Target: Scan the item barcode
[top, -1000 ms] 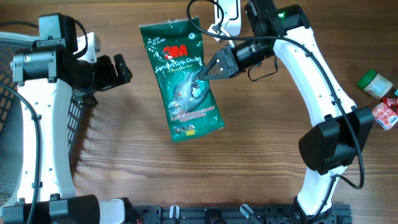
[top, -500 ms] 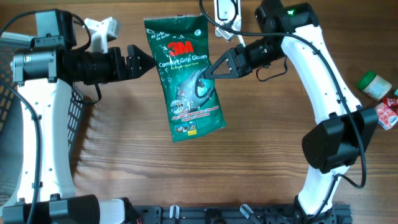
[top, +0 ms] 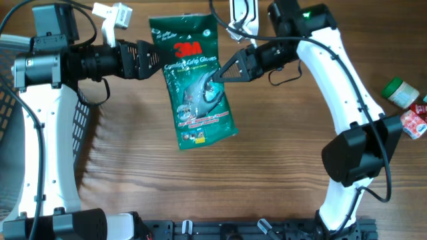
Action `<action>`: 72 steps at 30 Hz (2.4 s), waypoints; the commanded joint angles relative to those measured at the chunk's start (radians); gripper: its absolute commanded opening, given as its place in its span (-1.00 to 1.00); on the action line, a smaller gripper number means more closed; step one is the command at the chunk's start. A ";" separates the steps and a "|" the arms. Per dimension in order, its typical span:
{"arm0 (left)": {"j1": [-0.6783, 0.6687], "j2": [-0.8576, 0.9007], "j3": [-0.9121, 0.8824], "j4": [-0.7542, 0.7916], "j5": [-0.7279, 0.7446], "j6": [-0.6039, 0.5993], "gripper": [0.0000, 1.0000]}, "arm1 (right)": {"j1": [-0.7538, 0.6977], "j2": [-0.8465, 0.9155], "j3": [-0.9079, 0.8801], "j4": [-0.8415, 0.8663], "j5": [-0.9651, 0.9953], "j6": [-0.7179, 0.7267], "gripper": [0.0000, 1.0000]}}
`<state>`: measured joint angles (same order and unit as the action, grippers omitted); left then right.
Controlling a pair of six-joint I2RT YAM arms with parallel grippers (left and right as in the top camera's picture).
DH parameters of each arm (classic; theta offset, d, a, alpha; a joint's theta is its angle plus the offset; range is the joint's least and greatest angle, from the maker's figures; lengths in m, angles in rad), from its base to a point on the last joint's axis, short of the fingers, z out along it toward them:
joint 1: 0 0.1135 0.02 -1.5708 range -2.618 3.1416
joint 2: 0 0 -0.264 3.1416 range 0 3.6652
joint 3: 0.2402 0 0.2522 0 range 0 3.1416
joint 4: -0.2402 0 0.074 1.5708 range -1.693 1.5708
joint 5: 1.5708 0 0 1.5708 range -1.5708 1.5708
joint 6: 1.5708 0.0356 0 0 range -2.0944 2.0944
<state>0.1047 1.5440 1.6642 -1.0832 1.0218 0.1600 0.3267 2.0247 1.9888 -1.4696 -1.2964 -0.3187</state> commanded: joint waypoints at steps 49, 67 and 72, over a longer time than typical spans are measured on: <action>0.002 -0.013 0.001 0.100 -0.732 -2.167 -0.92 | 0.267 -0.249 -0.001 0.392 0.865 0.203 0.59; 0.002 -0.012 0.001 0.068 -0.788 -2.173 -0.92 | 0.444 -0.241 -0.001 0.469 1.141 0.129 0.97; 0.002 -0.012 0.001 0.069 -0.788 -2.173 -0.92 | 0.491 -0.211 -0.001 0.481 1.140 0.137 0.97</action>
<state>0.1047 1.5440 1.6642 -1.0107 0.2508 -1.9965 0.7944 1.7821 1.9842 -1.0039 -0.1963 -0.1673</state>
